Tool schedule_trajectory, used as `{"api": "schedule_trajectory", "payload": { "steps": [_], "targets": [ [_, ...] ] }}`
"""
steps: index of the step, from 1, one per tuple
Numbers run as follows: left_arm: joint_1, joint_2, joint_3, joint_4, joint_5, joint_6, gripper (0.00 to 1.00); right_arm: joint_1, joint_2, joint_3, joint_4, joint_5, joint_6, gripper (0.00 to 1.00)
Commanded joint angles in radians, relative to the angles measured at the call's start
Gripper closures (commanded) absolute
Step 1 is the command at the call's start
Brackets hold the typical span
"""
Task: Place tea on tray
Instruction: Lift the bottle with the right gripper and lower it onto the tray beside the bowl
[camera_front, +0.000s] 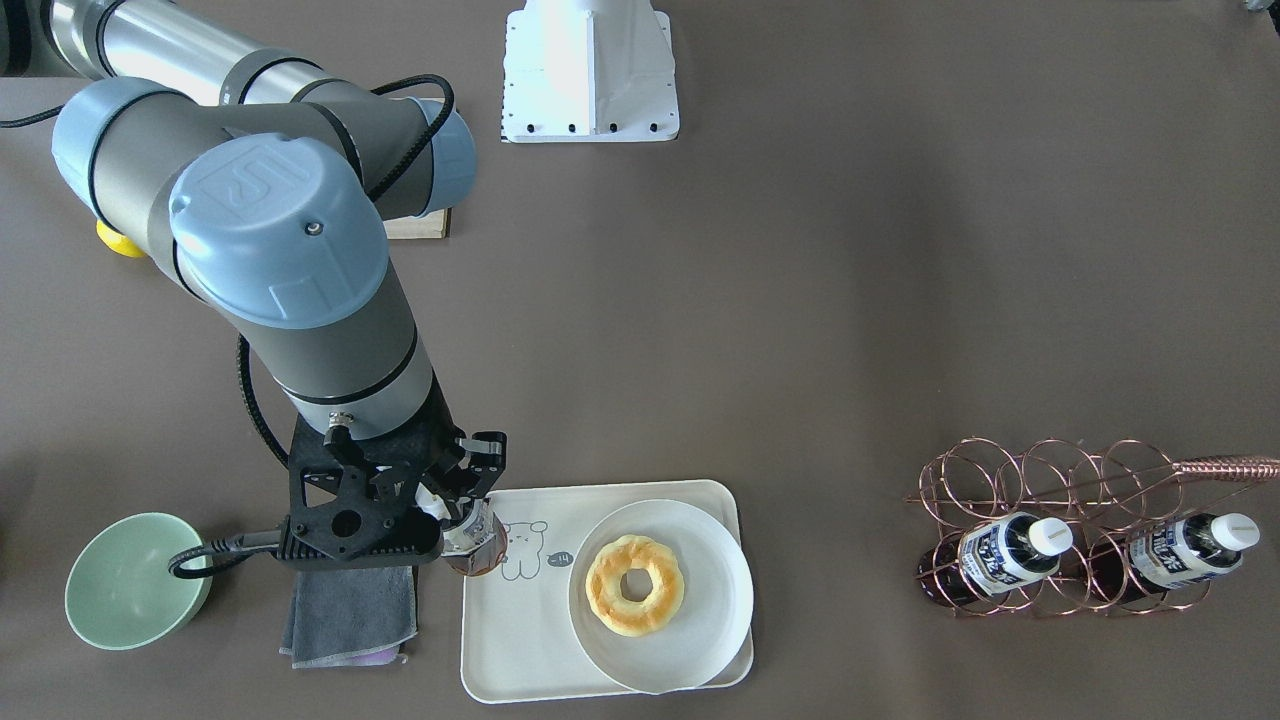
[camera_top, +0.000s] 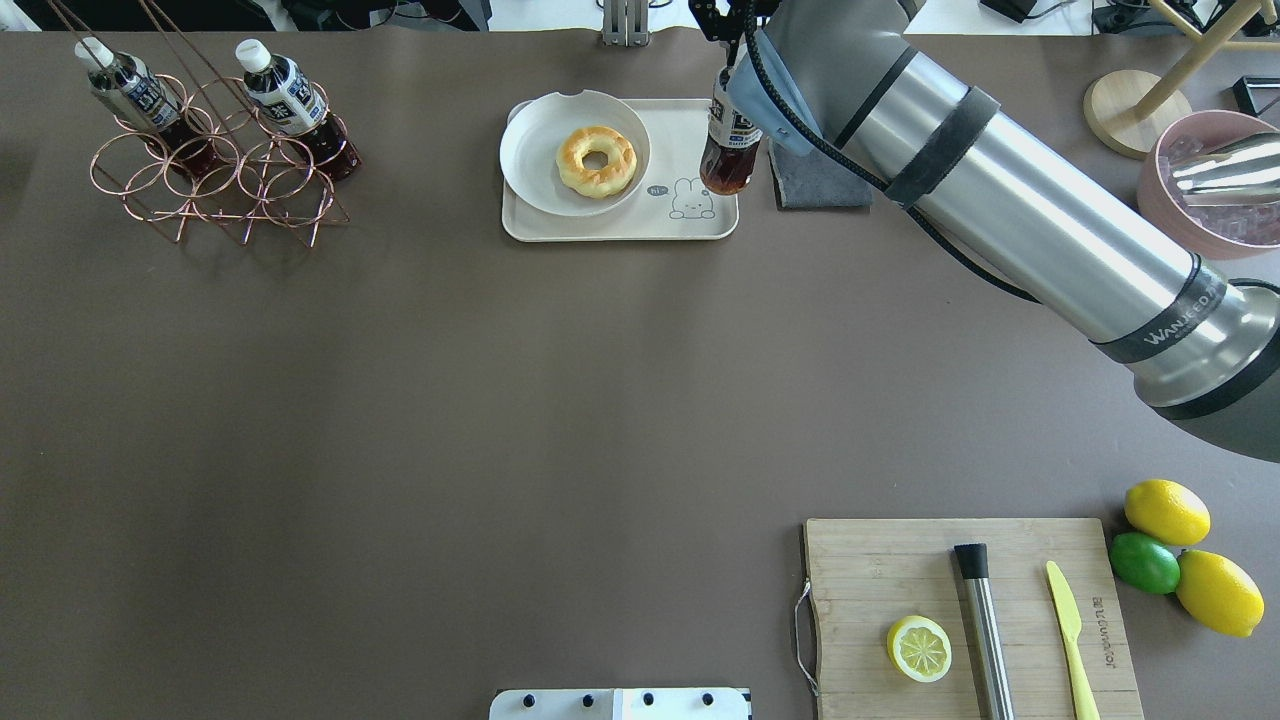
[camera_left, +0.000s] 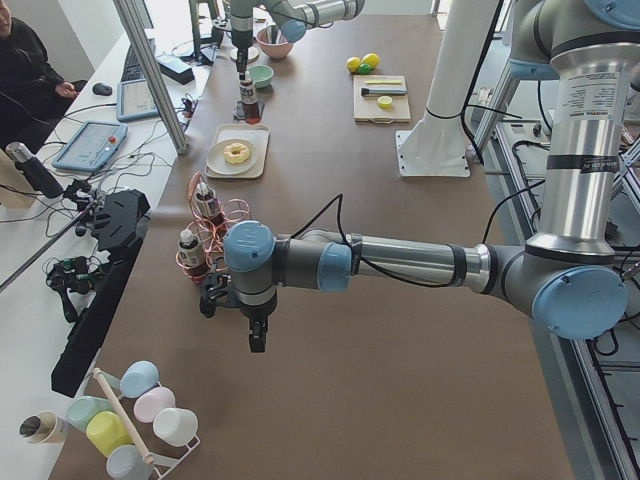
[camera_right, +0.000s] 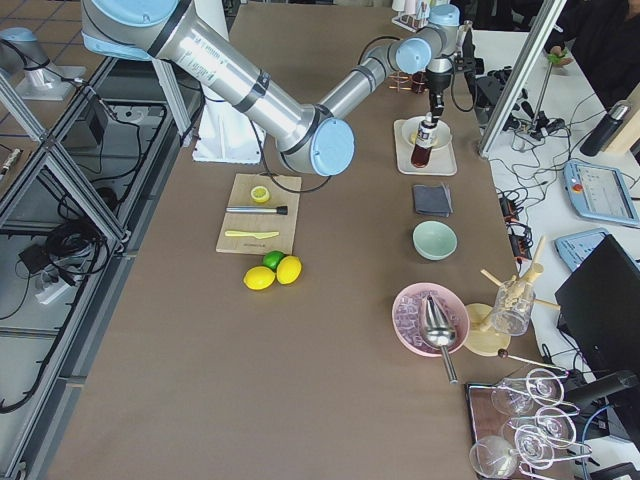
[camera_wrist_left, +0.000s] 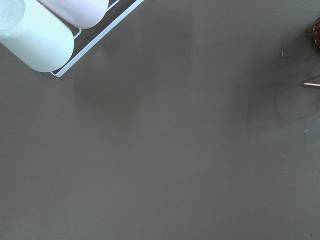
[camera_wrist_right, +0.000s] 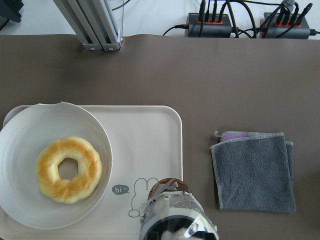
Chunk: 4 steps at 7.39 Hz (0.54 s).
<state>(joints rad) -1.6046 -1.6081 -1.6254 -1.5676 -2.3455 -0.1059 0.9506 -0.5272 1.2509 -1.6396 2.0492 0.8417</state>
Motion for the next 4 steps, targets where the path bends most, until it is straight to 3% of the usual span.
{"api": "schedule_trajectory", "payload": {
  "steps": [1, 4],
  "targets": [
    [0.002, -0.055, 0.068, -0.005, 0.0, 0.0, 0.03, -0.001, 0.033, -0.125, 0.131, -0.001, -0.001, 1.0],
    [0.0, -0.076, 0.082, -0.005, 0.0, 0.0, 0.03, -0.021, 0.042, -0.165, 0.175, -0.009, 0.0, 1.0]
  ]
}}
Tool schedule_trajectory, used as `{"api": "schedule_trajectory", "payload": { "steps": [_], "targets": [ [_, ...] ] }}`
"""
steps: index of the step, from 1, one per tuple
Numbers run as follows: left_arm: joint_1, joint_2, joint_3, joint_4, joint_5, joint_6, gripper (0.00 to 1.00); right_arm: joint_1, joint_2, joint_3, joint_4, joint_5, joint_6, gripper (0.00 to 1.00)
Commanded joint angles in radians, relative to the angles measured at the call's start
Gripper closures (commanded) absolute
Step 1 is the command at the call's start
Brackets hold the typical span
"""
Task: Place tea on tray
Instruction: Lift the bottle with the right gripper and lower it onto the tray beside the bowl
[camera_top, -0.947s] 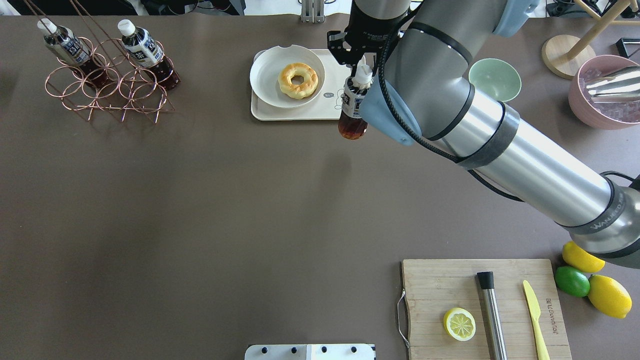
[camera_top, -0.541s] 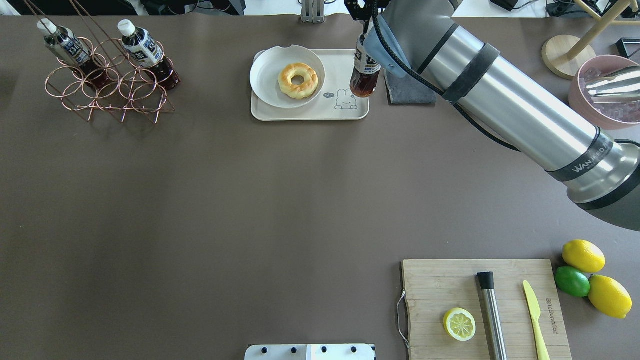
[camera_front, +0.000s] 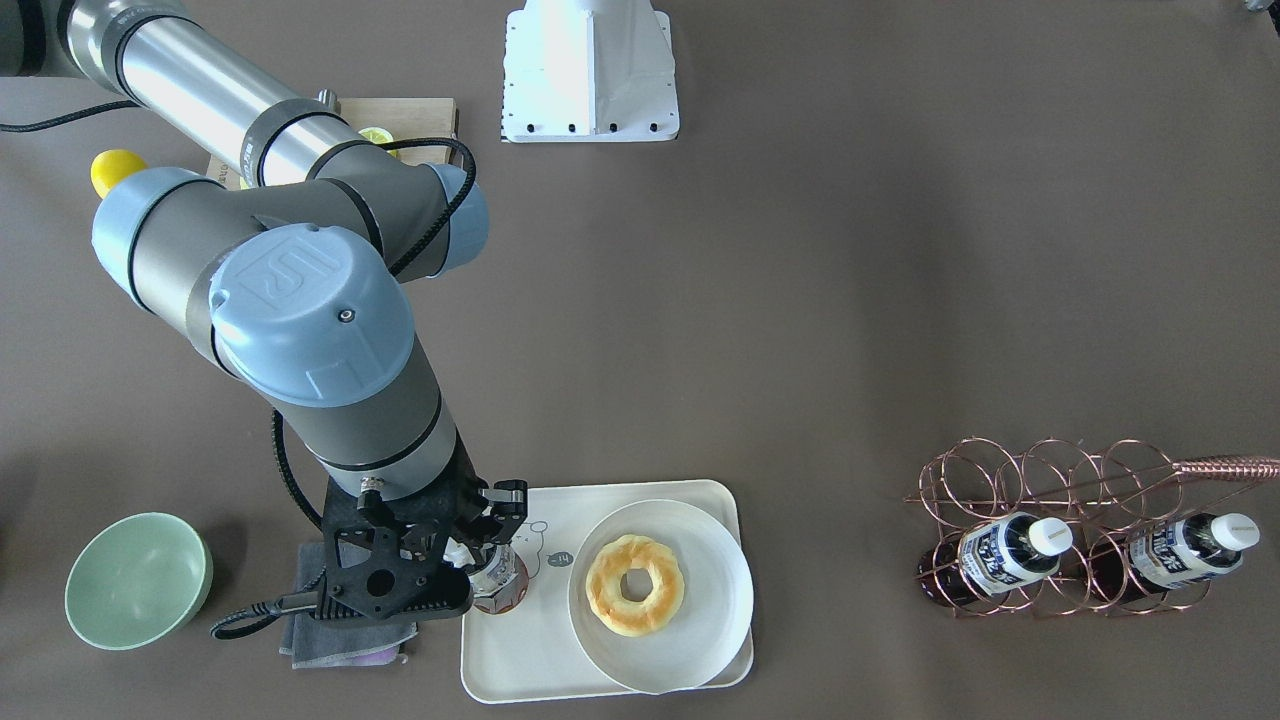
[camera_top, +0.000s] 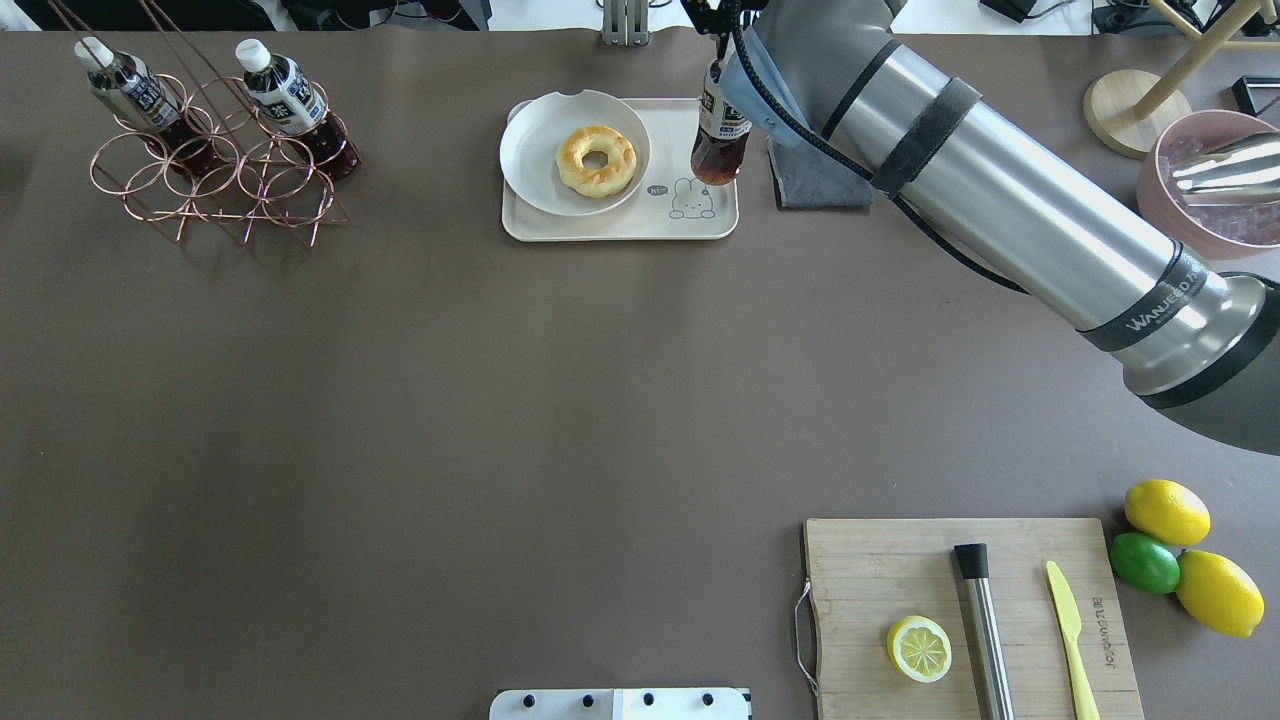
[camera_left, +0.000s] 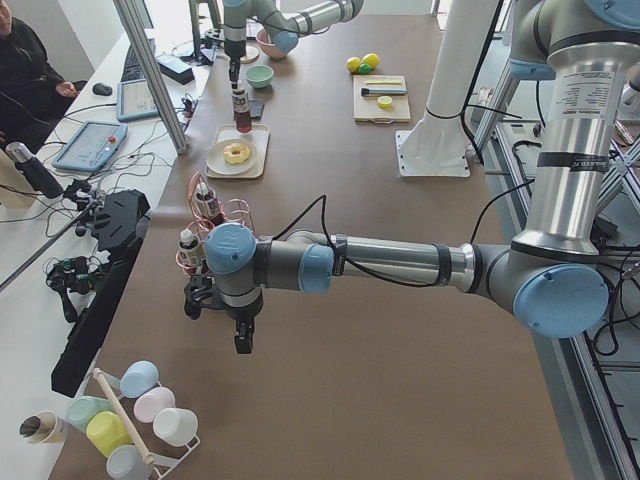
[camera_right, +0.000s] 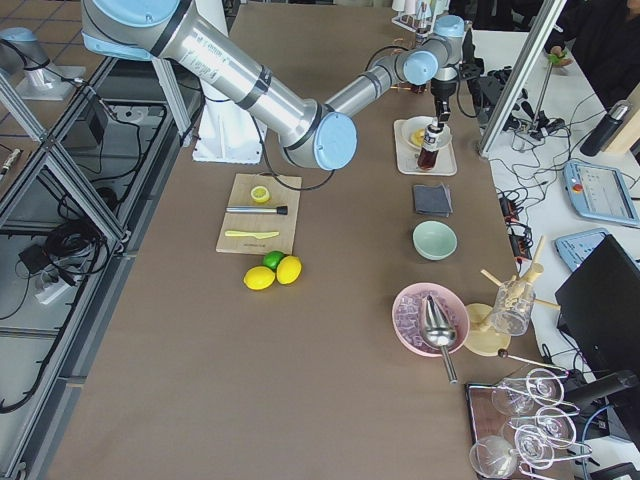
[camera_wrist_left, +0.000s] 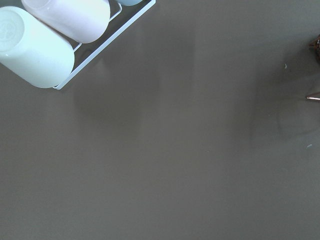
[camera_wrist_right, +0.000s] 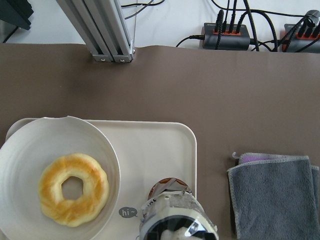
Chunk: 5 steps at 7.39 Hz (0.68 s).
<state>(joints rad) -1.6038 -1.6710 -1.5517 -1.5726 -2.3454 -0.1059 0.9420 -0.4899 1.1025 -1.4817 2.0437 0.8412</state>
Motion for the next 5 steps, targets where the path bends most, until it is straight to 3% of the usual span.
{"api": "schedule_trajectory", "payload": {
  "steps": [1, 4, 5],
  "targets": [
    [-0.001, -0.016, 0.007, 0.002, 0.0, 0.0, 0.03, -0.02, 0.008, -0.016, 0.017, -0.005, 0.001, 1.0],
    [0.001, -0.024, 0.008, 0.005, 0.002, 0.0, 0.03, -0.019, 0.008, -0.018, 0.029, -0.008, 0.001, 0.99],
    [0.001, -0.026, 0.008, 0.005, 0.002, 0.0, 0.03, -0.017, 0.008, -0.016, 0.031, -0.008, 0.001, 0.18]
  ]
}}
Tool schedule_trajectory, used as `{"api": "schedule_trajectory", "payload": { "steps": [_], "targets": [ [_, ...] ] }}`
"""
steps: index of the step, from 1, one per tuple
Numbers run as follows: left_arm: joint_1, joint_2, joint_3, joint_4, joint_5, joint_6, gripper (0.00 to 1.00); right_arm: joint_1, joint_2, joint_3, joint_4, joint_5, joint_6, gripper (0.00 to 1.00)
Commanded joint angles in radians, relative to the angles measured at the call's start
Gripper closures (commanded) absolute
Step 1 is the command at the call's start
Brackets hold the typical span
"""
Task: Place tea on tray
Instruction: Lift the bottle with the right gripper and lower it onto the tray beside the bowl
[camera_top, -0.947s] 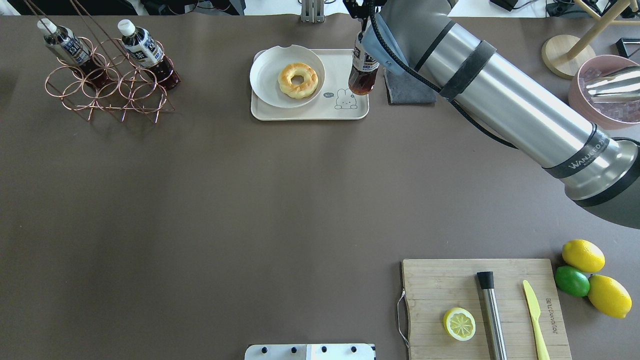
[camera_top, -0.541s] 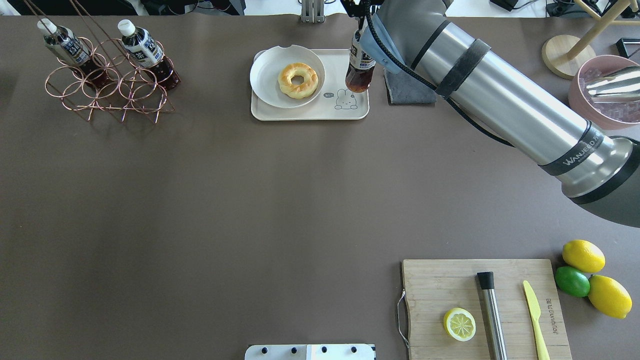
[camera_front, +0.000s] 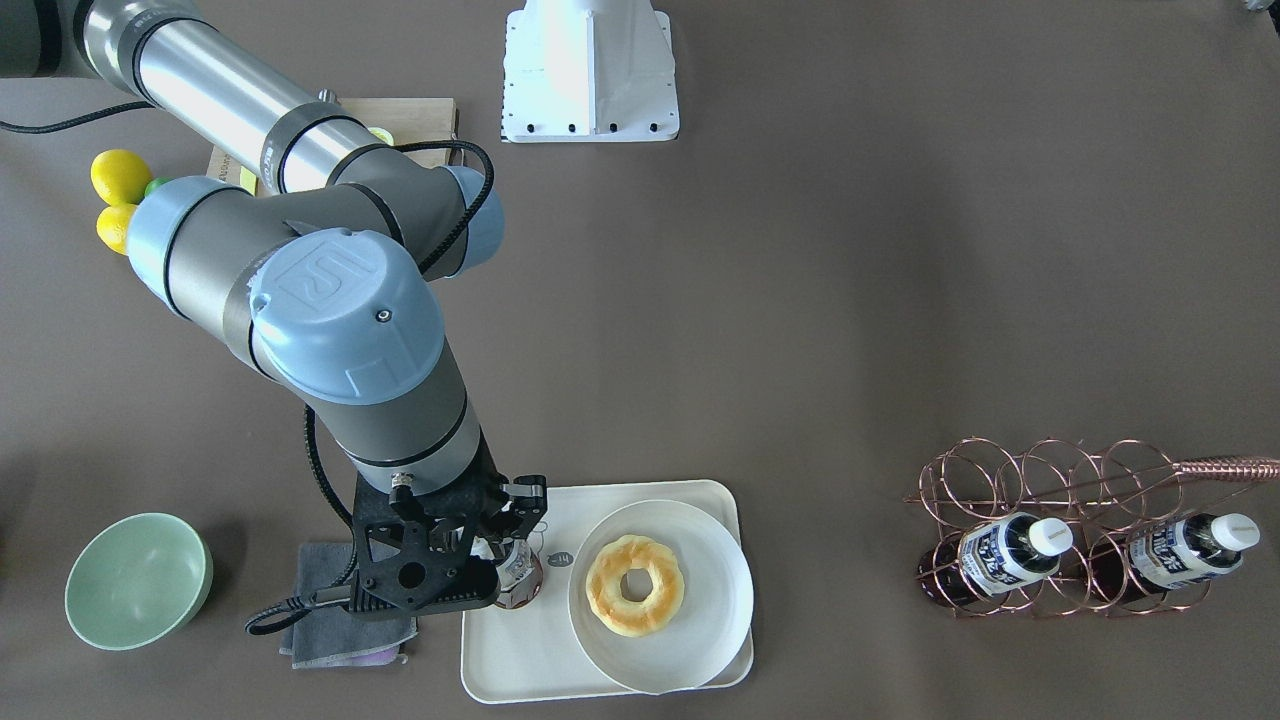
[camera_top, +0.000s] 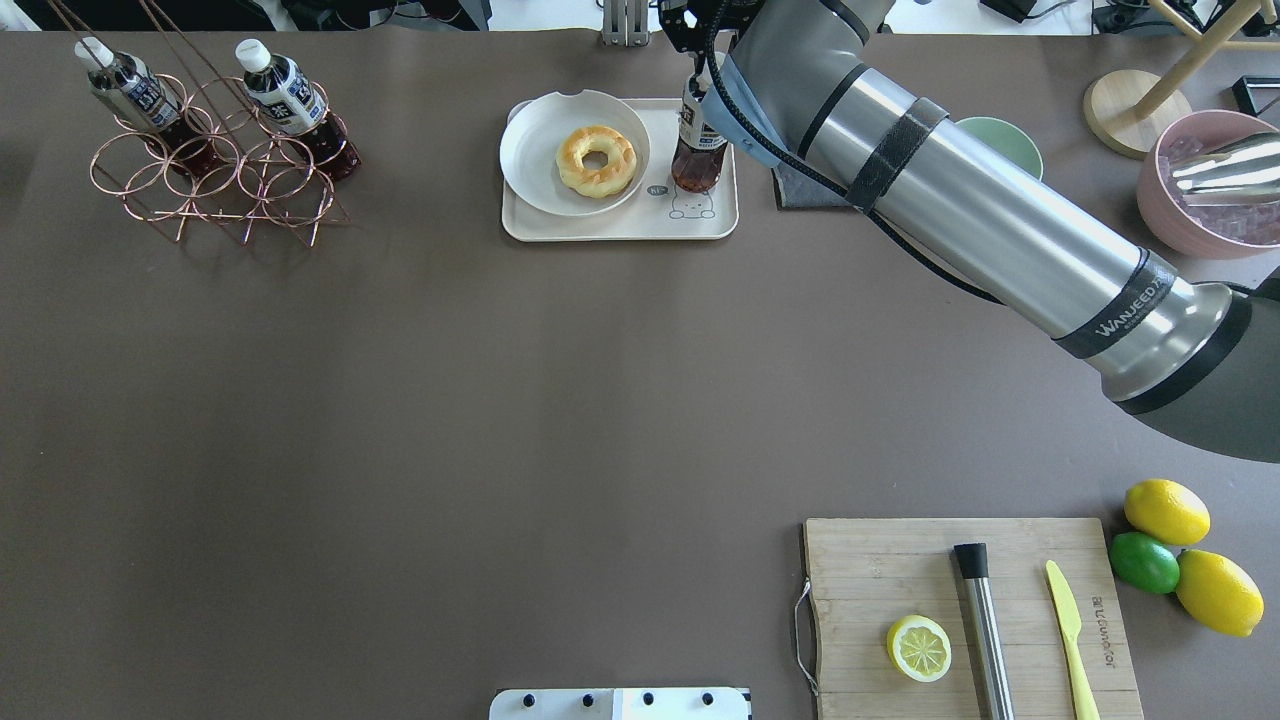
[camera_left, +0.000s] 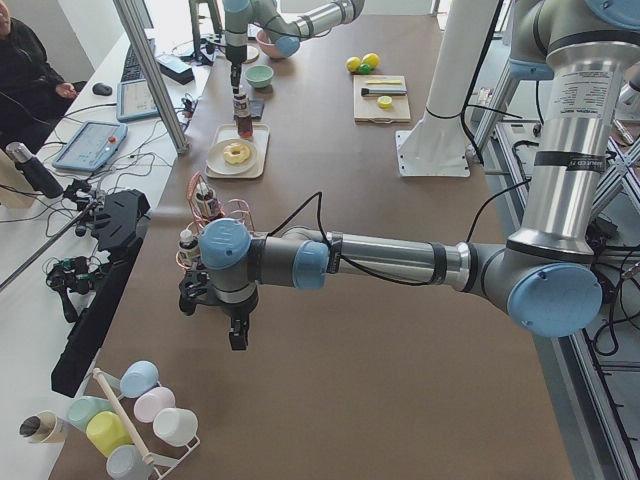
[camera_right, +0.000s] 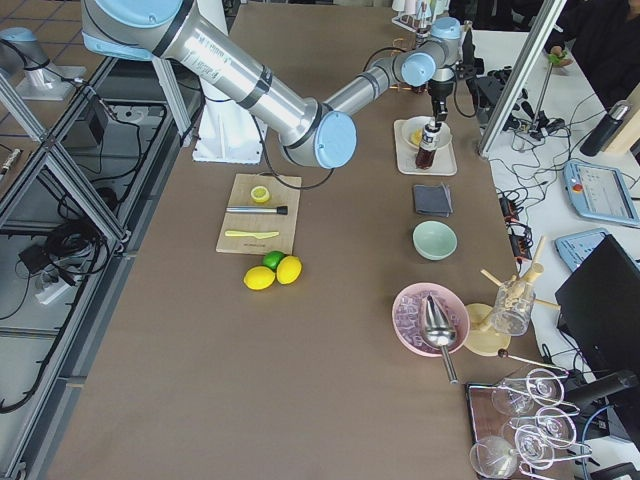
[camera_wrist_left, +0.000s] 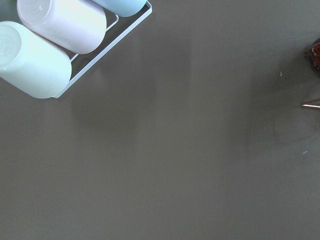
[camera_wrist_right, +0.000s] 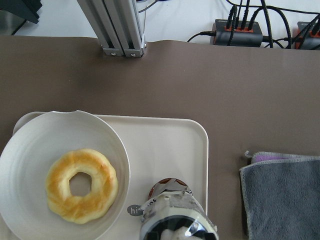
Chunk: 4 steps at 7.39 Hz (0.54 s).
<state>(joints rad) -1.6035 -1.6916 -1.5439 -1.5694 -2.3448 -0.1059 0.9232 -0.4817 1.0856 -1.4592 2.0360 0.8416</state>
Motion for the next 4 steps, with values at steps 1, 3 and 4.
{"api": "schedule_trajectory", "payload": {
  "steps": [1, 3, 4],
  "targets": [
    [0.0, -0.005, -0.001, 0.003, 0.001, 0.0, 0.03, 0.002, -0.001, 0.0, 0.01, -0.008, 0.001, 0.0],
    [0.0, -0.007, -0.001, 0.002, 0.001, 0.0, 0.03, 0.006, 0.0, 0.008, 0.007, -0.008, 0.002, 0.0],
    [0.0, -0.008, -0.001, 0.003, 0.001, 0.0, 0.03, 0.019, 0.002, 0.028, 0.0, 0.004, 0.002, 0.0]
  ]
}}
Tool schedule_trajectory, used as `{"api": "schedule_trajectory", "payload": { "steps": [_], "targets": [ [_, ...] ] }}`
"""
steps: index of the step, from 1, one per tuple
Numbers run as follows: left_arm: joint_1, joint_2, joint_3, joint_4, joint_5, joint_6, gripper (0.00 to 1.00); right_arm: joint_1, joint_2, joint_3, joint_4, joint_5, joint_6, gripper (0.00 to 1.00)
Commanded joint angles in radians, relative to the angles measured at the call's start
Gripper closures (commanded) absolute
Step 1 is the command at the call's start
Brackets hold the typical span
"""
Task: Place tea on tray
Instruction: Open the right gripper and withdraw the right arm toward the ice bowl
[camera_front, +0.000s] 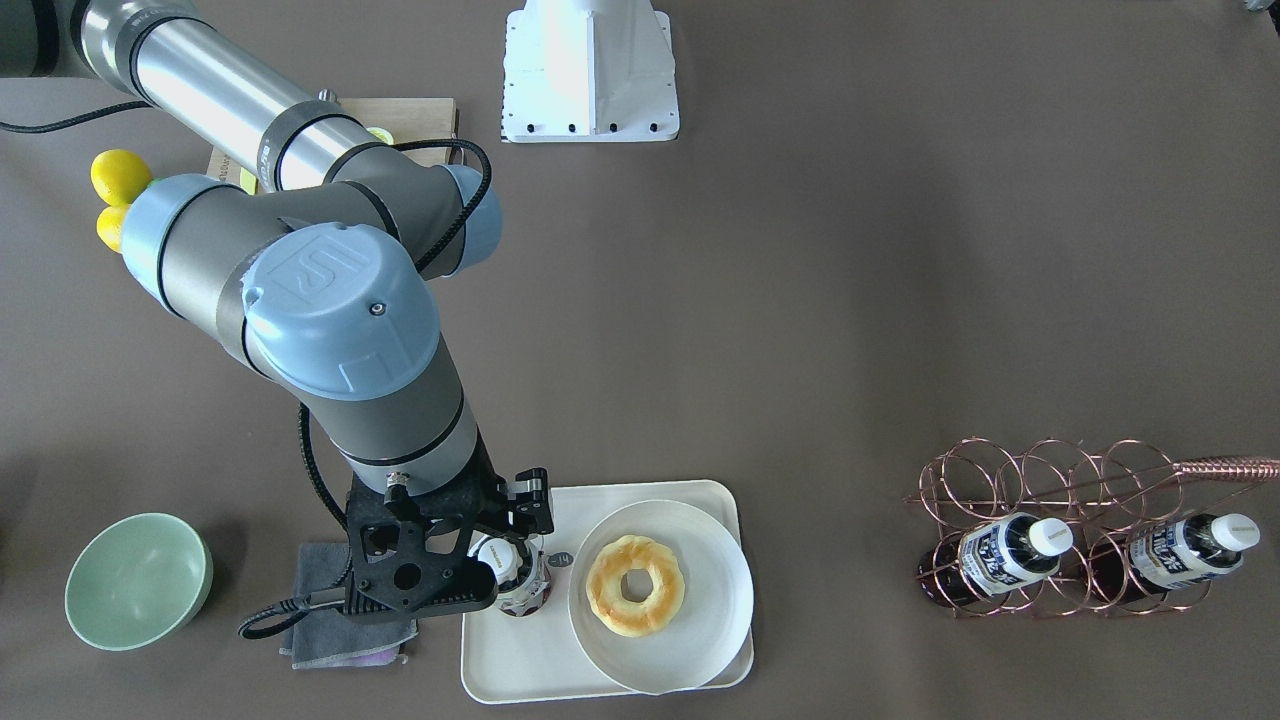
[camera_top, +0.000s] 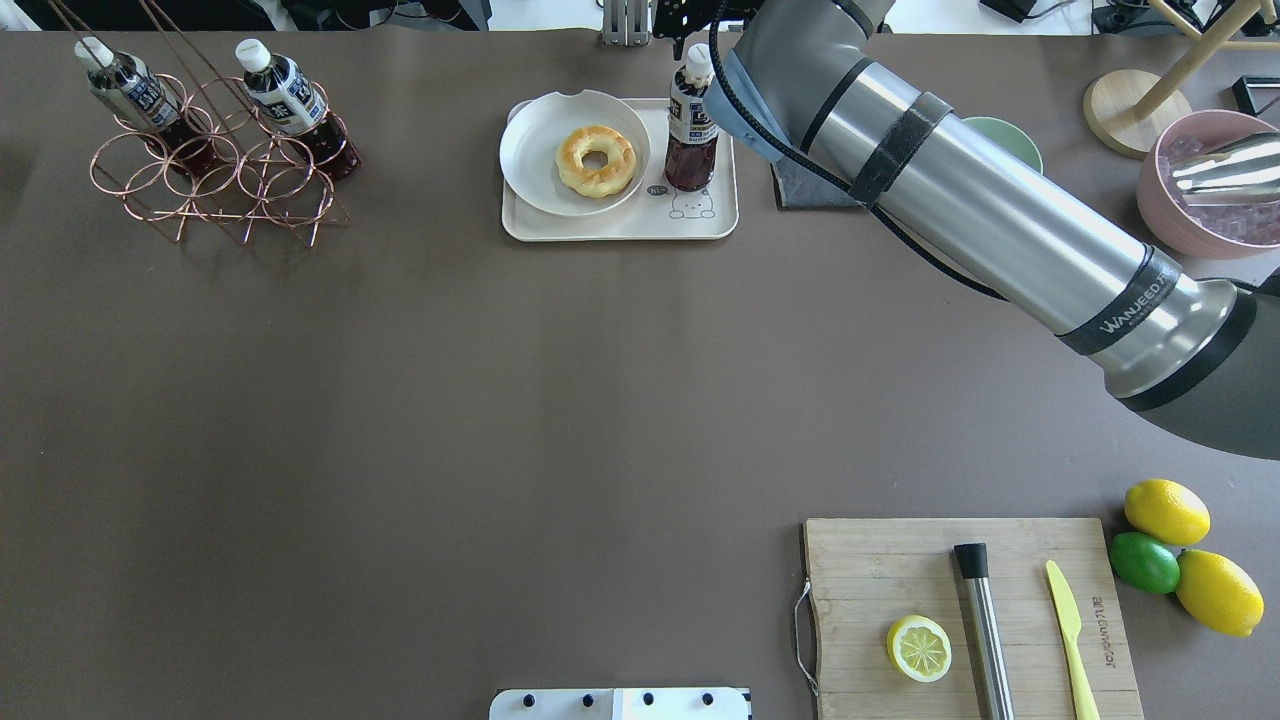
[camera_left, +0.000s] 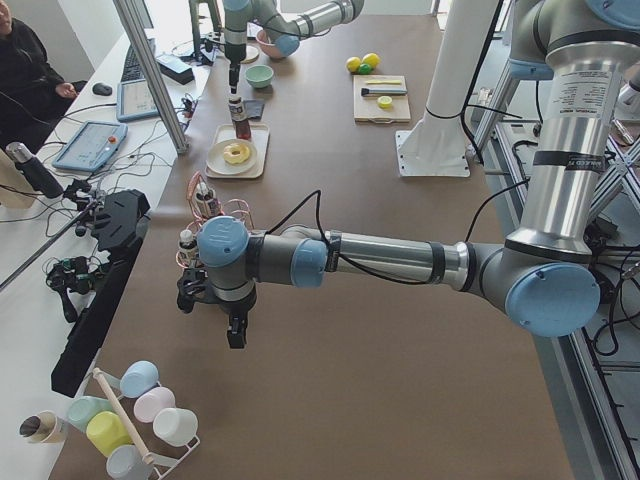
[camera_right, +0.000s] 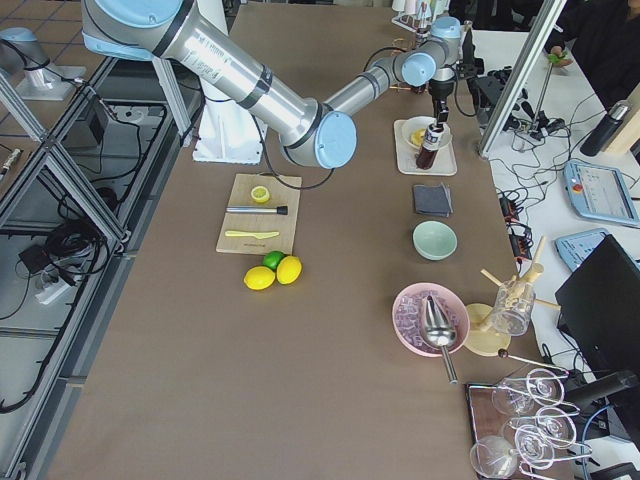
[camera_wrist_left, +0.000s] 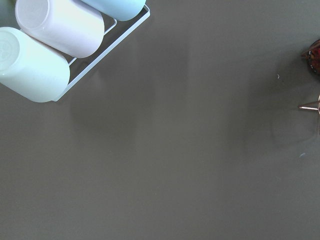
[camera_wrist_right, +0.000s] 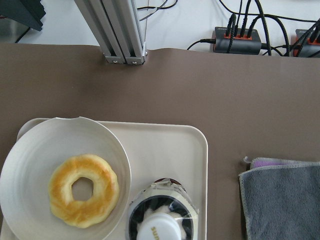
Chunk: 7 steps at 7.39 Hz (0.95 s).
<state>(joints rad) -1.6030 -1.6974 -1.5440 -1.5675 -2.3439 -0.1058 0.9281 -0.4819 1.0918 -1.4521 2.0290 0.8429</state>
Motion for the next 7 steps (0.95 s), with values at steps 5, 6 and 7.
{"api": "schedule_trajectory", "payload": {
  "steps": [5, 6, 7],
  "targets": [
    [-0.008, 0.024, -0.011, -0.002, -0.005, 0.0, 0.03, 0.103, -0.488, 0.832, -0.474, 0.074, -0.036, 0.0],
    [-0.009, 0.024, -0.011, -0.002, -0.005, 0.0, 0.03, 0.121, -0.547, 0.871, -0.55, 0.042, -0.104, 0.0],
    [-0.021, 0.027, -0.014, -0.002, -0.006, 0.0, 0.03, 0.139, -0.604, 0.872, -0.674, -0.048, -0.234, 0.0]
  ]
}}
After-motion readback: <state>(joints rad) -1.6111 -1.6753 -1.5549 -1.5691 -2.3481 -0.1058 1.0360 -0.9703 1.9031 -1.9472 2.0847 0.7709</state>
